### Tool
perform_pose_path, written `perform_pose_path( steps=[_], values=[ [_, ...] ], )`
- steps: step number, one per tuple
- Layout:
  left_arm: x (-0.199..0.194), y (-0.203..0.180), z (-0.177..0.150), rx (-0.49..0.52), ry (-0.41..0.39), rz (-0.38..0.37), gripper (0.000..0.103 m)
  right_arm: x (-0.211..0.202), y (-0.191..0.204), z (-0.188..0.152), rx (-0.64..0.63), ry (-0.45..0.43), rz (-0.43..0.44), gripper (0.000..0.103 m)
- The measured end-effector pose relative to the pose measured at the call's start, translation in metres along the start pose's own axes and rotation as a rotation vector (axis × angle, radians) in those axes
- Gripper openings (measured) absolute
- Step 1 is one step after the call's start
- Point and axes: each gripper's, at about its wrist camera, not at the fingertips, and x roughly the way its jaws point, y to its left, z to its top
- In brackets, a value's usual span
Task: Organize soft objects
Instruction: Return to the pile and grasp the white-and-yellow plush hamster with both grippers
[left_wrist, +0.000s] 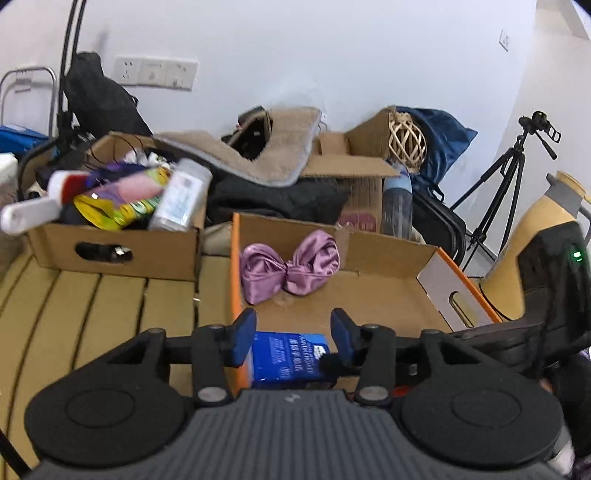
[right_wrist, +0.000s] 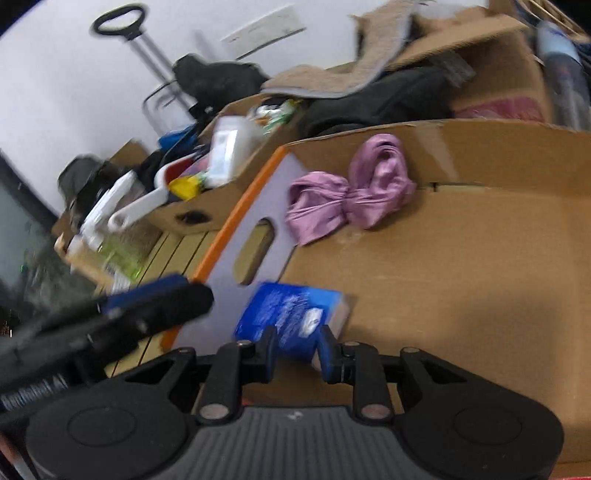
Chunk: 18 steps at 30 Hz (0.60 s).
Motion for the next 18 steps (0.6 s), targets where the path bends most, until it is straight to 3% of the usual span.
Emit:
perform_pose_path(
  steps=[5, 9, 15, 18],
  values=[
    [-0.043, -0.008, 0.005, 0.027, -0.039, 0.023, 0.047, -0.053, 0.01, 0.001, -0.047, -0.095, -0.011, 0.026],
    [-0.097, -0.024, -0.001, 0.059, -0.102, 0.04, 0.059, -0.131, 0.018, -0.009, -0.094, -0.207, -0.067, 0.033],
    [-0.187, -0.06, -0.038, 0.128, -0.215, 0.028, 0.075, -0.249, 0.032, -0.07, -0.19, -0.345, -0.185, 0.041],
    [-0.219, -0.08, -0.065, 0.164, -0.253, 0.041, 0.076, -0.289, 0.035, -0.109, -0.216, -0.4, -0.201, 0.047]
  ],
)
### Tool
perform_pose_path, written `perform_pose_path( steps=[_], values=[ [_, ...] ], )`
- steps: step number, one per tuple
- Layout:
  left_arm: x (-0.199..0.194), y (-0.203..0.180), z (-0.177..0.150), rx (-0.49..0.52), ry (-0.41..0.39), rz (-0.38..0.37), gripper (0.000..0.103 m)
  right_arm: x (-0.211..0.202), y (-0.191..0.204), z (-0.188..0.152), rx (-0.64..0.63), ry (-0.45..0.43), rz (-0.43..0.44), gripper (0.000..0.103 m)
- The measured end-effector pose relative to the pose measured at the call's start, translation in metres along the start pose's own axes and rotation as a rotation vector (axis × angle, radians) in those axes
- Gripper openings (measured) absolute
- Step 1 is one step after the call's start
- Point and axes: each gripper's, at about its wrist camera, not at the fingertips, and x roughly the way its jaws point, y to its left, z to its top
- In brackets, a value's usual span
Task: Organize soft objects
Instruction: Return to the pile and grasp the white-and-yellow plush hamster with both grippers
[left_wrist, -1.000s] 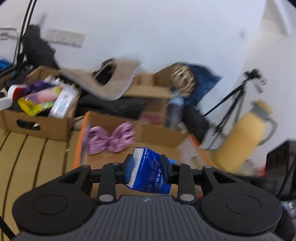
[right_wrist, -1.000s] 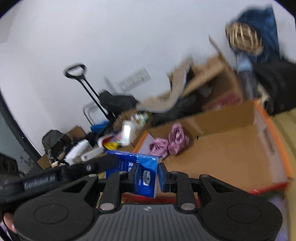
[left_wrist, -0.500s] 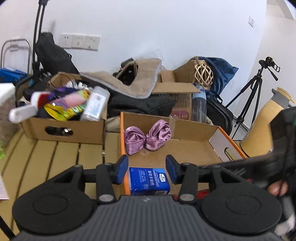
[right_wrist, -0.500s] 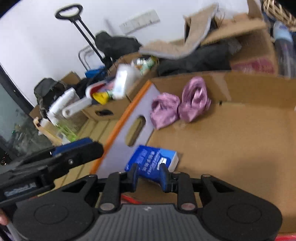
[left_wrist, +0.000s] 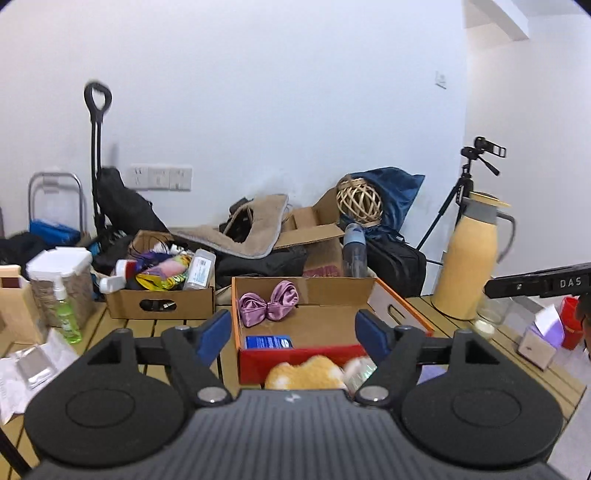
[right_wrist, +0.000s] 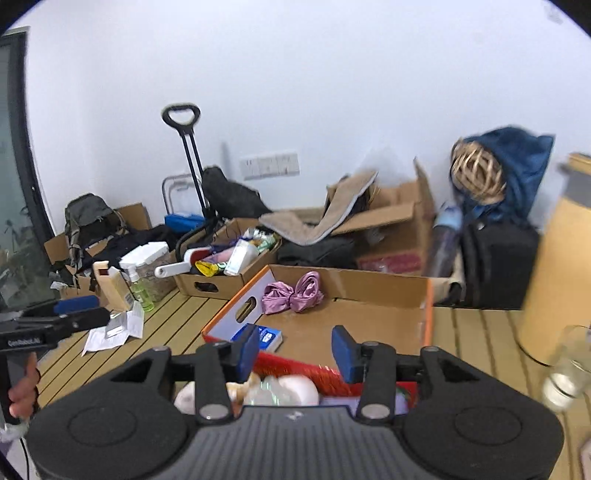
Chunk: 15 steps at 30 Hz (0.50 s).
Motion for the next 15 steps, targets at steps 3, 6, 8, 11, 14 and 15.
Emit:
perform_pose_path(
  steps=[3, 6, 8, 11, 14, 15],
  values=[
    [-0.033, -0.016, -0.022, -0.016, -0.024, -0.005, 0.08, -0.037, 0.004, -0.028, -0.004, -0.035, -0.025, 0.048],
    [-0.062, -0.03, -0.051, -0.035, -0.026, -0.002, 0.081, -0.066, 0.017, -0.07, -0.032, -0.062, -0.032, 0.05],
    [-0.078, -0.035, -0.074, -0.065, -0.012, 0.005, 0.081, -0.08, 0.03, -0.101, -0.048, -0.065, -0.029, 0.051],
    [-0.092, -0.038, -0.101, -0.102, 0.029, 0.007, 0.082, -0.095, 0.045, -0.144, -0.048, -0.059, -0.019, 0.052],
    [-0.087, -0.037, -0.115, -0.088, 0.066, 0.019, 0.082, -0.101, 0.048, -0.175, 0.014, -0.041, 0.025, 0.052],
    [-0.082, -0.036, -0.117, -0.087, 0.075, 0.032, 0.082, -0.101, 0.048, -0.18, 0.034, -0.036, 0.03, 0.052]
  ],
)
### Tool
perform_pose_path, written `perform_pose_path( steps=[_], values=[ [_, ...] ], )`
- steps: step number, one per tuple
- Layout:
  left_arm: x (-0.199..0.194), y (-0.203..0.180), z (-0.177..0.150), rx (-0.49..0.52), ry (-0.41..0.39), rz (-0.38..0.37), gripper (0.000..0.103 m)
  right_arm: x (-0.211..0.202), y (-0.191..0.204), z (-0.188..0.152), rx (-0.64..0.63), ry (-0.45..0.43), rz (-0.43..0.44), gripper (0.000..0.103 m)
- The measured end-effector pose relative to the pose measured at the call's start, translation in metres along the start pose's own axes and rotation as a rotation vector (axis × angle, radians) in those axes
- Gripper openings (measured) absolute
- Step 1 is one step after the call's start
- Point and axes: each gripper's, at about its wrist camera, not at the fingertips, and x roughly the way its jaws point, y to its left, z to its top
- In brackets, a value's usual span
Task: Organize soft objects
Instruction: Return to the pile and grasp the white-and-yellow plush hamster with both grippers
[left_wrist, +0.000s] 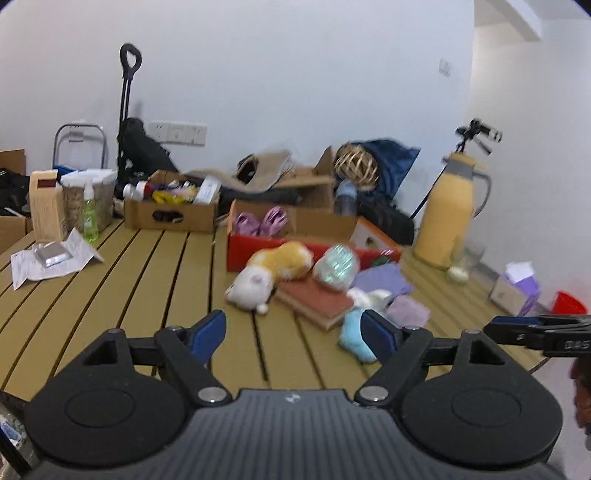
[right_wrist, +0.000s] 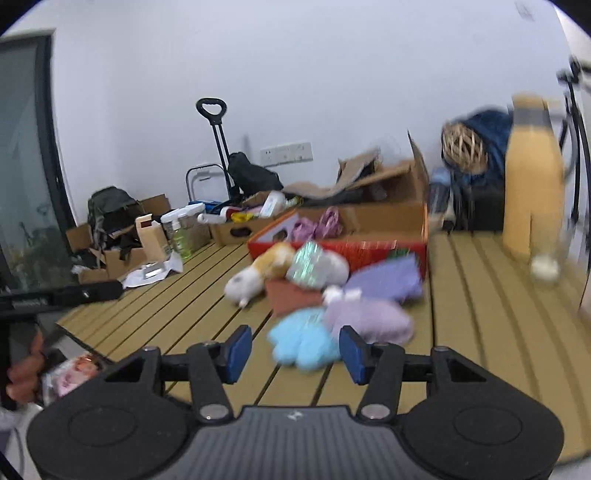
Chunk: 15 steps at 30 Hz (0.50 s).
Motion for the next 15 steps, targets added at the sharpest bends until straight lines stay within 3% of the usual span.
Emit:
perform_pose_path(
  steps=[3, 7, 15],
  values=[
    [0.027, 0.012, -0.001, -0.027, 0.019, 0.03, 0.082, 0.007, 0.003, -0.004, 0.01, 0.003, 0.009, 0.052],
    [0.082, 0.037, 0.0, -0.147, 0.068, 0.045, 0.08, 0.037, 0.014, 0.013, -0.015, -0.003, 0.049, 0.052],
    [0.182, 0.065, 0.009, -0.342, 0.14, -0.008, 0.073, 0.189, 0.042, 0.093, -0.106, 0.069, 0.102, 0.049]
  ],
)
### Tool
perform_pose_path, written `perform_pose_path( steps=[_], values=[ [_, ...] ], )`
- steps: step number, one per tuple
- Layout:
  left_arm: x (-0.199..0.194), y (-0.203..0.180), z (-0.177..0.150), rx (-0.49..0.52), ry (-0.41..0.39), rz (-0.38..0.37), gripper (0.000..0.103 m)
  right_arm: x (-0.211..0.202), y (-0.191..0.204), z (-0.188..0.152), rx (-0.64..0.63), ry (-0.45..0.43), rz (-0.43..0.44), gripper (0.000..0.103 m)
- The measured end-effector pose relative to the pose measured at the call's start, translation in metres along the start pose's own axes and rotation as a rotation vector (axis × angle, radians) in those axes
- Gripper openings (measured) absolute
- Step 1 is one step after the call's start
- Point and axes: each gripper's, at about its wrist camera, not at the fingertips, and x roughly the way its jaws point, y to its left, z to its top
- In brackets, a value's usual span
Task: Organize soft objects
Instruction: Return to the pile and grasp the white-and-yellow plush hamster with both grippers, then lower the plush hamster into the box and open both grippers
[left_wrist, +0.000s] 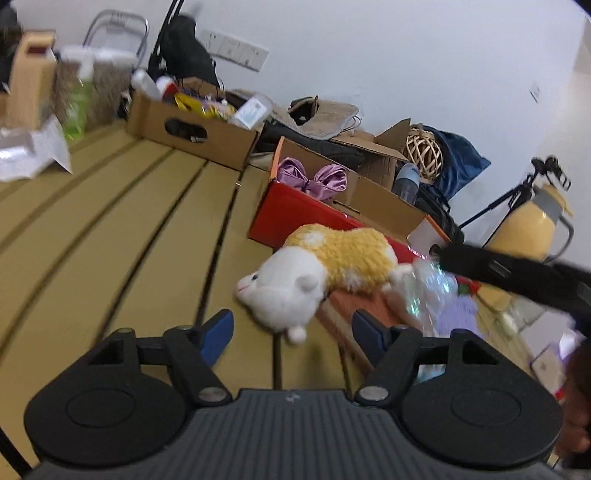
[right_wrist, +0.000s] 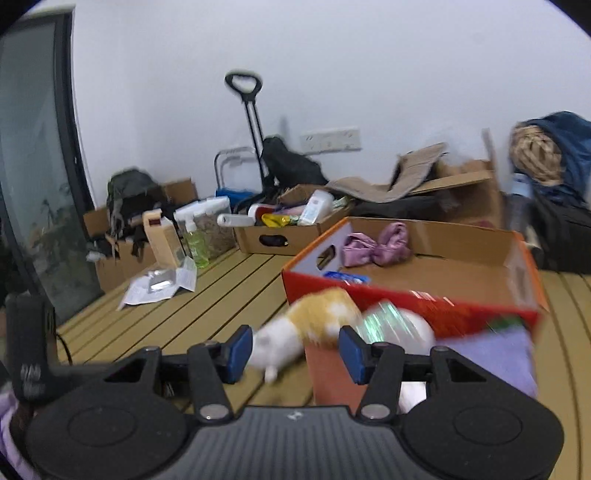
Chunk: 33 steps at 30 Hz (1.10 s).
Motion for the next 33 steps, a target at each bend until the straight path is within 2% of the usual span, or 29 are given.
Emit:
perform_pose_path(
  steps=[2, 4, 7, 9, 14, 18, 23, 27, 30, 33],
  values=[
    [0.015, 0.005, 0.004, -0.031, 0.005, -0.009, 0.068, 0.035, -0.002, 0.016, -0.028, 0.017, -0.036, 0.05],
    [0.025, 0.01, 0.005, -0.055, 0.012, -0.023, 0.055, 0.069, -0.009, 0.027, -0.038, 0.052, -0.067, 0.05],
    [0.031, 0.026, 0.004, -0.112, 0.01, -0.054, 0.051, 0.102, -0.023, 0.029, -0.014, 0.152, -0.042, 0.05],
    [0.032, 0.035, 0.007, -0.16, 0.008, -0.082, 0.049, 0.109, -0.03, 0.025, -0.001, 0.165, -0.029, 0.05],
    [0.023, 0.037, 0.011, -0.192, -0.028, -0.1, 0.044, 0.108, -0.033, 0.02, 0.022, 0.155, 0.023, 0.039],
    [-0.025, 0.023, 0.017, -0.156, -0.116, -0.18, 0.044, 0.066, -0.006, 0.022, -0.042, 0.049, 0.008, 0.038],
    [-0.073, -0.011, 0.01, -0.07, -0.135, -0.282, 0.045, -0.035, 0.027, -0.005, -0.062, -0.143, -0.021, 0.037],
    [-0.079, -0.043, -0.006, -0.014, -0.091, -0.348, 0.045, -0.098, 0.023, -0.046, 0.046, -0.229, -0.076, 0.036],
    [-0.075, -0.065, -0.012, 0.0, -0.075, -0.371, 0.045, -0.125, 0.009, -0.066, 0.129, -0.248, -0.105, 0.036],
    [-0.064, -0.085, -0.007, 0.029, -0.074, -0.392, 0.045, -0.143, -0.006, -0.072, 0.158, -0.262, -0.124, 0.036]
  ],
)
